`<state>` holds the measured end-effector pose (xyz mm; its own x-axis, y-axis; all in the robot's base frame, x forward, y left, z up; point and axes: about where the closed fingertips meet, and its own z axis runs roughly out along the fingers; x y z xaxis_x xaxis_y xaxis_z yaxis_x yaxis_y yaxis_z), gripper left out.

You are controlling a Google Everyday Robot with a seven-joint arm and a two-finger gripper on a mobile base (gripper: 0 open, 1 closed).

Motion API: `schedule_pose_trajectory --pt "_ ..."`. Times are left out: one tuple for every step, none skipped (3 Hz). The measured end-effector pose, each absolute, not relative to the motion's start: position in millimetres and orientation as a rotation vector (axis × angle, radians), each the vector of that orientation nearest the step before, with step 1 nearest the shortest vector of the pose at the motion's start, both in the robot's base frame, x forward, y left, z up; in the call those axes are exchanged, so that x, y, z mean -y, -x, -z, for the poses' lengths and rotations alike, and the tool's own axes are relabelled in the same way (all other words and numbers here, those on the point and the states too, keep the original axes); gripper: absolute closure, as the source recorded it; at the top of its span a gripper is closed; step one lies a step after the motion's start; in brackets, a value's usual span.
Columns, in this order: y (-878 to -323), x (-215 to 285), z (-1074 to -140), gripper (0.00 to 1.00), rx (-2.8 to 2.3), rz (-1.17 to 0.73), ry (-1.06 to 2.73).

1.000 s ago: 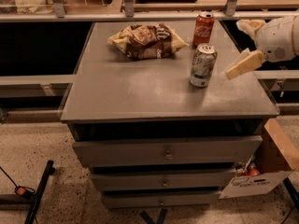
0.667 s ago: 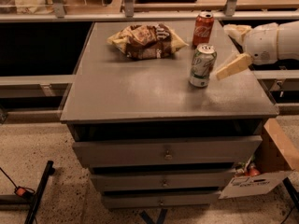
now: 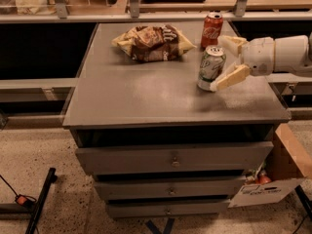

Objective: Knock 7up can over

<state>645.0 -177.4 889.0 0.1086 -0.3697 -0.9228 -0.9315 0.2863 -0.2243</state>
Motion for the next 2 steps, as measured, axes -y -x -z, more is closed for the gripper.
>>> schedule_pose_trajectory --pt "-629.5 165.9 -879.8 0.19 -1.437 -0.715 1.318" --pt "-619.9 156.6 -866.2 0.42 -1.435 -0.804 1.299"
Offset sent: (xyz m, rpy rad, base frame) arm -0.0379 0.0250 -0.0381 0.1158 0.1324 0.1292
